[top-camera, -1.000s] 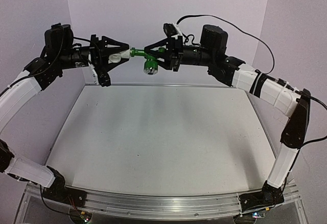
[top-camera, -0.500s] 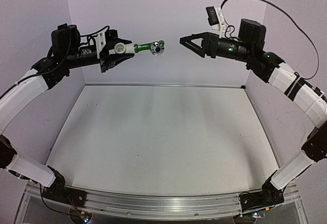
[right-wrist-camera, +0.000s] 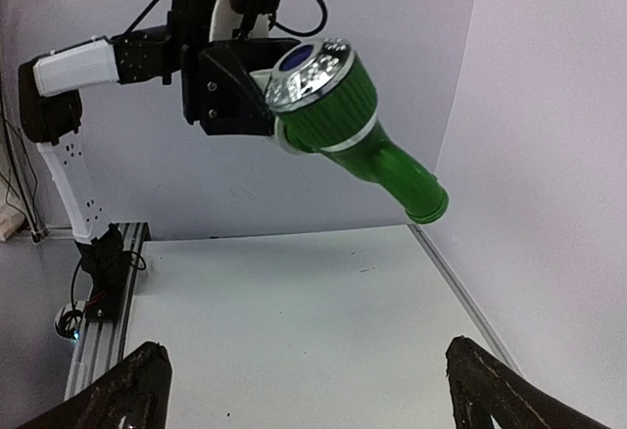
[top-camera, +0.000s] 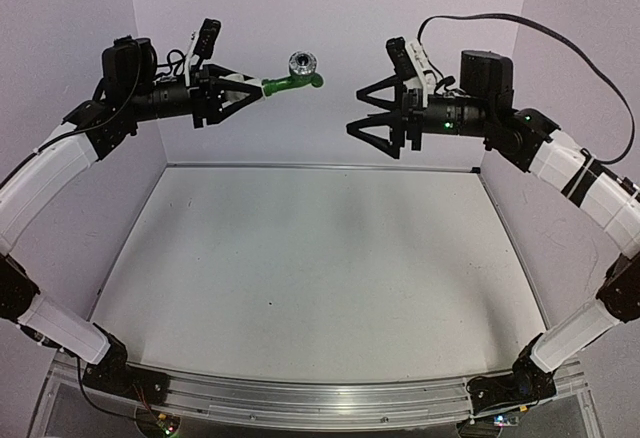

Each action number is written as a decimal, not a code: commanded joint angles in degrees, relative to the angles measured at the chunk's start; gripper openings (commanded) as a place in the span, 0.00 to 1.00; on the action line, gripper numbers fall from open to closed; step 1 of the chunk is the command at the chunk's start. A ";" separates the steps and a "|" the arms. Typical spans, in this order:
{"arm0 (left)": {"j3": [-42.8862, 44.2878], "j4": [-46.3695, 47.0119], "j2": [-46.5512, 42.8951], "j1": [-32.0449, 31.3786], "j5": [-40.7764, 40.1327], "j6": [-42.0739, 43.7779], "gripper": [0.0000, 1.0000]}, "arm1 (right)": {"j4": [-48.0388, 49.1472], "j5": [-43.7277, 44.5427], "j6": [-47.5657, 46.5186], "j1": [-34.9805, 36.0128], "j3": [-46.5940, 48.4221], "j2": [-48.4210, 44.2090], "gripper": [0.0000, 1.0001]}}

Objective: Install the water faucets

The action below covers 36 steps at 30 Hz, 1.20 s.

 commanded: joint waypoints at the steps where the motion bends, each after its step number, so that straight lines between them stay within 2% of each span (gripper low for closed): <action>1: 3.73 1.95 0.36 -0.06 5.70 -6.50 0.00 | -1.65 1.53 -8.48 1.94 1.44 0.52 0.98; 4: 3.33 1.95 0.86 -0.06 8.52 -8.22 0.00 | -0.95 4.71 -10.02 3.04 1.30 0.78 0.98; 11: 1.75 1.77 2.72 -0.10 14.71 -12.09 0.00 | 2.14 7.38 -6.43 3.19 5.60 3.46 0.98; 17: 2.44 1.75 5.53 -0.68 16.29 -14.41 0.00 | 3.56 2.04 -4.32 3.31 7.53 6.30 0.94; 22: 5.38 1.78 9.32 -2.63 17.67 -14.18 0.00 | 3.65 -4.29 0.25 3.37 10.95 9.50 0.69; 27: 9.24 1.40 12.59 -3.45 19.04 -10.57 0.00 | 3.65 -6.64 6.52 3.37 11.36 10.28 0.43; 29: 11.07 0.88 13.59 -3.41 19.03 -7.75 0.00 | 3.65 -6.20 9.38 3.37 10.97 10.20 0.25; 32: 12.61 0.65 13.58 -3.75 20.25 1.79 0.00 | 3.66 -3.87 13.99 3.37 9.85 9.54 0.01; 35: 10.20 0.59 10.57 -5.04 19.61 18.87 0.00 | 3.70 0.49 23.06 3.37 9.13 8.80 0.00; 36: 7.80 0.57 8.93 -5.53 20.05 29.29 0.00 | 3.66 1.49 26.03 3.35 9.36 8.89 0.00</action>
